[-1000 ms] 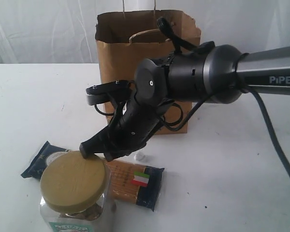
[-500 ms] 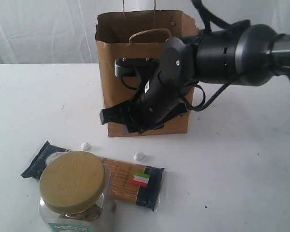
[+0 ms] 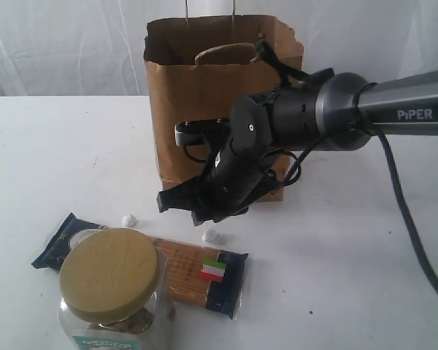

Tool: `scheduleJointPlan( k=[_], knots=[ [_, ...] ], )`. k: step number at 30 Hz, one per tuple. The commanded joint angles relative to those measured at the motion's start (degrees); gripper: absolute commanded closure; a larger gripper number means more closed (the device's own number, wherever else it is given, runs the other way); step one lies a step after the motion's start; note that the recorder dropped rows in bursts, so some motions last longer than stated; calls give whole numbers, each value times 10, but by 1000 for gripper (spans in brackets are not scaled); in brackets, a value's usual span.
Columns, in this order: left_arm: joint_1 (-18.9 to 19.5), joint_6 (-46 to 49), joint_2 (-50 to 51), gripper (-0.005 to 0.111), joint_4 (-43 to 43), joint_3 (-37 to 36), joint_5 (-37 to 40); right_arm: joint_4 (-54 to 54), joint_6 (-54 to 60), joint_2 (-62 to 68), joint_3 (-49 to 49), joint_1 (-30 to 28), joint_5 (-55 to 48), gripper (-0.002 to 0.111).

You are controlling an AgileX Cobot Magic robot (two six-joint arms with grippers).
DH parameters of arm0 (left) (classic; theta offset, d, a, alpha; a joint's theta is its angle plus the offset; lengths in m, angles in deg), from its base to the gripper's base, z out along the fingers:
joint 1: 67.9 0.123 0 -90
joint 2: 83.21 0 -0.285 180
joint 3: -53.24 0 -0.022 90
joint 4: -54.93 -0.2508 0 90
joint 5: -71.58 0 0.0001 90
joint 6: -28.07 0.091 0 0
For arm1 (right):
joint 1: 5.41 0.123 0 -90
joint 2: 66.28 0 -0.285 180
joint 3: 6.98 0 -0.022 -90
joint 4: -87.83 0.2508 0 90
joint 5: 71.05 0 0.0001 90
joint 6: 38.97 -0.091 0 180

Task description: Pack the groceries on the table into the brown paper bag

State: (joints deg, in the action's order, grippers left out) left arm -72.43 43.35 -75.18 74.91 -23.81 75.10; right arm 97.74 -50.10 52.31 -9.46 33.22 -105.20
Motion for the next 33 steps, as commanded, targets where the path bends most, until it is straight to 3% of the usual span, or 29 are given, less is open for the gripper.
scheduleJointPlan(
  k=[1, 16, 33],
  knots=[
    [-3, 0, -2, 107, 6, -2, 0, -25, 6, 16, -1, -3, 11, 78],
    [-3, 0, -2, 107, 6, -2, 0, -41, 8, 47, -1, -3, 71, 78],
    [-3, 0, -2, 107, 6, -2, 0, -44, 35, 63, -1, -3, 49, 79]
  ],
)
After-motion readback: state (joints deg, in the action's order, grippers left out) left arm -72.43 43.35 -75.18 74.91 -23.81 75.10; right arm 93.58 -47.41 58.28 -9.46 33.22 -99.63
